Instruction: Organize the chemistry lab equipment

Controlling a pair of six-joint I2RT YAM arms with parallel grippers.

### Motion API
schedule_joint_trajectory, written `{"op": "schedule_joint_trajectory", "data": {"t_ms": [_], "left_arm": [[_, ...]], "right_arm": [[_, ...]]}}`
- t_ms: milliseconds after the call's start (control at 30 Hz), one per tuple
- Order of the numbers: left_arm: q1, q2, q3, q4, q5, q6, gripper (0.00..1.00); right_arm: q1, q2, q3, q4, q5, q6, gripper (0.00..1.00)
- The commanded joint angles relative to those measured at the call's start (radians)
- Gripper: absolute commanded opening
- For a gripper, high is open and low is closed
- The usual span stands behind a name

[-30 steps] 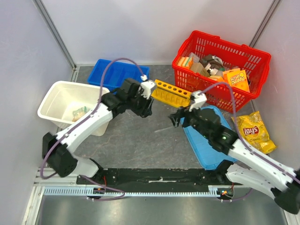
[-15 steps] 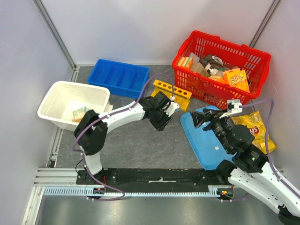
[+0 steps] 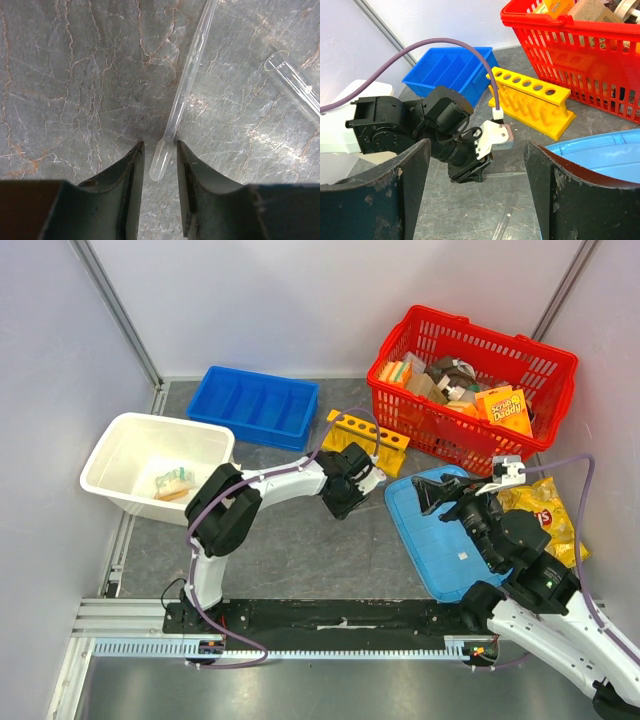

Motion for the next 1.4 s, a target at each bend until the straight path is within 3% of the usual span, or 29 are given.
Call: {"op": "schedule_joint_trajectory", "data": {"t_ms": [0, 200, 333, 600, 733, 900, 1033, 1367], "left_arm": [[-0.002, 0.013, 0.027, 0.039, -0.015, 0.046, 0.35], [-0.002, -0.009, -0.001, -0.012, -0.075, -0.004, 0.10], [-0.002, -0.120, -0.048, -0.028, -0.122, -0.038, 0.03], [0.049, -0.354, -0.094, -0.111, -0.236, -0.175, 0.02], [0.132, -0.367, 0.027, -0.136, -0.273, -0.258, 0.02], [0.244, -0.287, 0.203, -0.127, -0.382, -0.290, 0.02], [0.325, -0.160, 0.382, -0.145, -0.388, -0.298, 0.02], [0.393, 0.156, 0.703, -0.165, -0.380, -0.291, 0.02]], "right_arm": [[0.003, 0.002, 0.040, -0.006, 0.024, -0.010, 0.82], [0.003, 0.025, 0.045, -0.006, 0.032, -0.013, 0.83], [0.004, 0.039, 0.039, -0.001, 0.035, -0.019, 0.84], [0.003, 0.050, 0.036, -0.004, 0.033, -0.029, 0.86], [0.004, 0.062, 0.031, 0.005, 0.016, -0.064, 0.86], [0.003, 0.117, 0.051, -0.023, 0.022, -0.102, 0.88], [0.003, 0.132, 0.039, -0.023, 0.006, -0.073, 0.89], [0.004, 0.224, 0.053, -0.003, -0.037, -0.091, 0.91]]}}
